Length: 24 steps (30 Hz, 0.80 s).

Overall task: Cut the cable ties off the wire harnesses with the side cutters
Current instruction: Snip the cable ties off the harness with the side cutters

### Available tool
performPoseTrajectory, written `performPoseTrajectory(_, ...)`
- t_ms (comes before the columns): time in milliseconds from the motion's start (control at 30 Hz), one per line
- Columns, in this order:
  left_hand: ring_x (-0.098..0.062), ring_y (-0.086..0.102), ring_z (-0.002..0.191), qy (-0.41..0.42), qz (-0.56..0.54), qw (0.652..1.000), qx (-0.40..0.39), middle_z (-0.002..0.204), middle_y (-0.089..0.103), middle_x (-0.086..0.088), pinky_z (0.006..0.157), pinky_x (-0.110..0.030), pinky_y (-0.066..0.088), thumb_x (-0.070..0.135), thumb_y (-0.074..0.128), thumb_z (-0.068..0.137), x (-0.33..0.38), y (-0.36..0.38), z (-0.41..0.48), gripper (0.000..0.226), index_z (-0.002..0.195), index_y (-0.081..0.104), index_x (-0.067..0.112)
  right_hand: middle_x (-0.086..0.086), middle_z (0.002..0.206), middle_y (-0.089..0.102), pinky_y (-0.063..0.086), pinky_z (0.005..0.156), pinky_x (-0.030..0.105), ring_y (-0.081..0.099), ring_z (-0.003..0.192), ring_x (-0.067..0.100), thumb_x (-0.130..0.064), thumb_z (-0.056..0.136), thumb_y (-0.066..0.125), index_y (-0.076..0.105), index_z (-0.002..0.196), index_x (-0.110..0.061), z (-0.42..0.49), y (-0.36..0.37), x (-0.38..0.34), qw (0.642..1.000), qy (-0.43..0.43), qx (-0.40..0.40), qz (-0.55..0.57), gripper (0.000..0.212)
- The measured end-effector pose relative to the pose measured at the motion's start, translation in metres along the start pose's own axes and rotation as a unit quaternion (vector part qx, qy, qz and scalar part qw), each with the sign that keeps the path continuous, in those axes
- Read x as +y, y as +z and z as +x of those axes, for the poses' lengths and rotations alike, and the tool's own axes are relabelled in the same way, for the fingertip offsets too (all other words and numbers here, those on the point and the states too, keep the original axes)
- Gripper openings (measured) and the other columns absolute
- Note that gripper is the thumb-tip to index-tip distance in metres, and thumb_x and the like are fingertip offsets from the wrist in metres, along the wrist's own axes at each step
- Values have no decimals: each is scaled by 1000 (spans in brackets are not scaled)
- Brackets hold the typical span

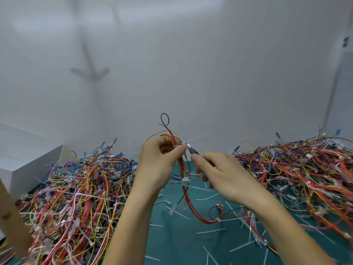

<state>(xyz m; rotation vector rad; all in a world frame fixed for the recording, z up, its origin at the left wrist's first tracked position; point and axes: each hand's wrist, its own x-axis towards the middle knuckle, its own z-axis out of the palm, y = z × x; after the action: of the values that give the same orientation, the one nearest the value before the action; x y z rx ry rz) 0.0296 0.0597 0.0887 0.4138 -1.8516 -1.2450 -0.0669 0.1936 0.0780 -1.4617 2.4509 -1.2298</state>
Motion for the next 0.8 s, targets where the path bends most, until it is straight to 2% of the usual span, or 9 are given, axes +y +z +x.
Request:
performPoseTrajectory(100,-13,69,76,5,13,1000,-7,80,74,-6,80,-37,57,14,75,83,2,1,-1,8,76,72,18,11,78,68,52,77,49,64,75,29,-67,91,32,63,82,-15,0,0,-2,1000,-3,13,15,61)
performPoseTrajectory(300,-12,67,75,16,8,1000,-22,82,74,-6,83,-42,56,14,75,83,6,2,-3,6,79,72,16,17,74,64,51,71,48,60,71,33,-71,85,31,61,78,-11,1,1,0,999,-5,29,24,68)
performPoseTrajectory(367,-12,67,76,16,9,1000,-24,81,74,-6,83,-42,56,14,75,83,5,2,-3,6,78,72,17,14,67,61,48,64,45,54,61,29,-71,87,33,60,75,-11,2,1,1,999,-8,34,23,67)
performPoseTrajectory(467,-13,68,77,15,6,1000,-26,82,74,-6,83,-42,56,14,76,83,5,2,-2,7,78,72,16,2,53,50,37,55,35,41,50,12,-67,92,38,58,68,-16,3,1,4,999,-11,39,22,60)
performPoseTrajectory(633,-26,71,84,17,6,999,-28,83,74,-7,85,-44,56,14,75,83,3,1,-2,5,80,72,15,-1,53,46,33,55,33,37,50,10,-66,92,39,56,68,-13,3,2,5,999,-19,38,20,61)
performPoseTrajectory(800,-14,70,78,13,7,999,-29,81,75,-2,83,-39,56,13,76,83,3,1,-1,7,79,72,18,1,55,48,33,55,33,38,51,12,-63,95,41,56,68,-11,3,1,4,999,-22,34,21,60)
